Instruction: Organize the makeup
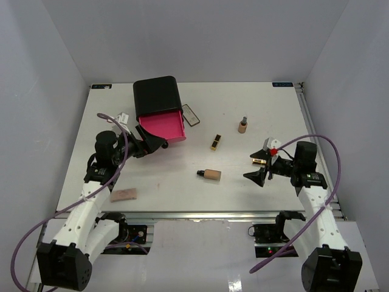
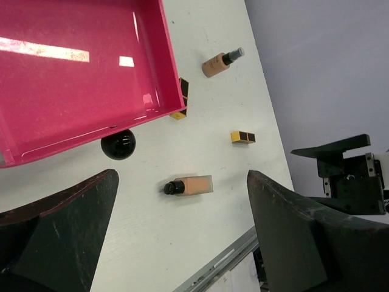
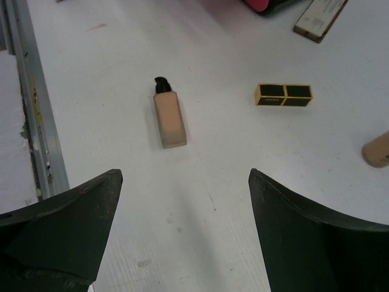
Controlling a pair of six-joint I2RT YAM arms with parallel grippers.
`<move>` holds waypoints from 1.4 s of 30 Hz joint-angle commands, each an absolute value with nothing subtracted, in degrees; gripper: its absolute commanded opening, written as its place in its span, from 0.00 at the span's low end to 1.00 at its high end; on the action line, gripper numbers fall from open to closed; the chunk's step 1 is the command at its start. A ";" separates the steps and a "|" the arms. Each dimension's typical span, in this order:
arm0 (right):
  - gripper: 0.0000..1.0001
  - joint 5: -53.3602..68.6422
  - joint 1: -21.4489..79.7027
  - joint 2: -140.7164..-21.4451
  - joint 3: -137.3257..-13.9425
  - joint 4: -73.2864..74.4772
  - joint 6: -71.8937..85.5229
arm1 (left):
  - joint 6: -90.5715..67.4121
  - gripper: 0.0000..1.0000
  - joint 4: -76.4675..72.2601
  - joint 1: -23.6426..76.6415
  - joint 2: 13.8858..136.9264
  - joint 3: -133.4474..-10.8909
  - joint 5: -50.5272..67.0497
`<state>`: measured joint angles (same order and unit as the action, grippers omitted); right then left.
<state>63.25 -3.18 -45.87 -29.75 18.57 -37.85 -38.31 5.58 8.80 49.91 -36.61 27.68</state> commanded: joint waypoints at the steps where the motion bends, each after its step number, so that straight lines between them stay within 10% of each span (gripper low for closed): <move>1: 0.93 55.38 9.20 -53.10 -37.99 27.52 -48.15 | -33.29 0.98 8.81 8.96 45.86 -38.45 27.38; 11: 0.90 23.15 37.79 -73.87 -49.39 23.07 -39.22 | -24.10 0.98 10.14 9.05 34.87 -36.65 18.68; 26: 1.00 12.50 44.47 -89.37 -52.82 14.26 -30.53 | -23.64 0.98 12.60 9.00 28.64 -36.21 11.97; 42: 0.18 17.47 44.56 -90.54 -54.84 17.16 -34.76 | -23.91 0.98 13.44 9.05 26.82 -36.07 10.21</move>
<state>13.22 44.34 -92.42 -51.18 15.31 -31.56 -24.40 12.74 8.86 27.72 -36.14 11.21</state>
